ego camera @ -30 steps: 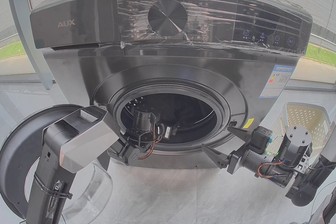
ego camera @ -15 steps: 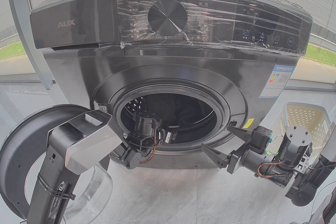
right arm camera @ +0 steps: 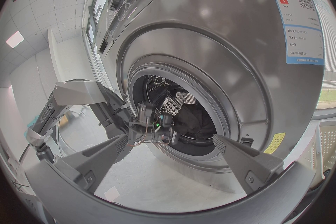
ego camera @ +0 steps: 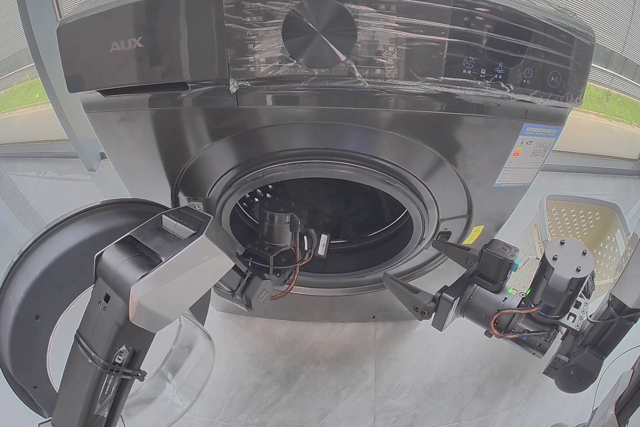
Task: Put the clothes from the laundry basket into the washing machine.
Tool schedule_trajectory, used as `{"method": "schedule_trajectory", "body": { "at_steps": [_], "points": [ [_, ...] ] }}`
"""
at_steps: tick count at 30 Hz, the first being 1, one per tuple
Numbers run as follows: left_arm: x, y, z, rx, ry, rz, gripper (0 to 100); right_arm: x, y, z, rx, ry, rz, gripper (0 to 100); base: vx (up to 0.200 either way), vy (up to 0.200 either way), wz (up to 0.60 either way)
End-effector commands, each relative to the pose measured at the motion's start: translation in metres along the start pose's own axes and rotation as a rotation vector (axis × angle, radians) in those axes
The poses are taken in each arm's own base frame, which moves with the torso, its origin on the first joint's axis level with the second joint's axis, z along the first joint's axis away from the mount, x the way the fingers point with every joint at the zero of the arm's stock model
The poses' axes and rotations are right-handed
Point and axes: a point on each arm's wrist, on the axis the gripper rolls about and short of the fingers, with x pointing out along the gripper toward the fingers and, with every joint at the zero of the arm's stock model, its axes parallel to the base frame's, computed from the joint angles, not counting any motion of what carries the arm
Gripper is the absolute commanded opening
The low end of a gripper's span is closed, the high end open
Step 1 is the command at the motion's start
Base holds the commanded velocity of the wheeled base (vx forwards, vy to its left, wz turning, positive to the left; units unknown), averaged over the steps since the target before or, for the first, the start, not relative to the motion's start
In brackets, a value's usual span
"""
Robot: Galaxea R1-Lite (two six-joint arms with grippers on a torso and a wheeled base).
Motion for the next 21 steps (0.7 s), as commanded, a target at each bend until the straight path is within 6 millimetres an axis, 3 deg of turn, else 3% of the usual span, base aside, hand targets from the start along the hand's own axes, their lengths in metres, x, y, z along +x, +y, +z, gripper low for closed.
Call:
{"method": "schedule_trajectory", "body": {
  "at_steps": [1,6,19,20,21],
  "points": [
    [0.013,0.002,0.037,-0.071,-0.163,0.024,0,0.0,0.0,0.0,0.0,-0.001,0.001,100,0.0,0.0,0.0],
    [0.026,0.009,0.051,-0.089,-0.266,0.049,0,0.0,0.001,0.0,0.0,-0.001,0.002,100,0.0,0.0,0.0],
    [0.04,0.01,0.05,-0.099,-0.326,0.073,0,0.0,0.0,0.0,0.0,-0.001,0.001,100,0.0,0.0,0.0],
    [0.04,0.01,0.049,-0.099,-0.323,0.073,100,0.0,0.0,0.0,0.0,-0.003,0.001,100,0.0,0.0,0.0],
    [0.04,0.01,0.049,-0.098,-0.32,0.072,100,0.0,0.0,0.0,0.0,-0.001,0.001,100,0.0,0.0,0.0]
  ]
}}
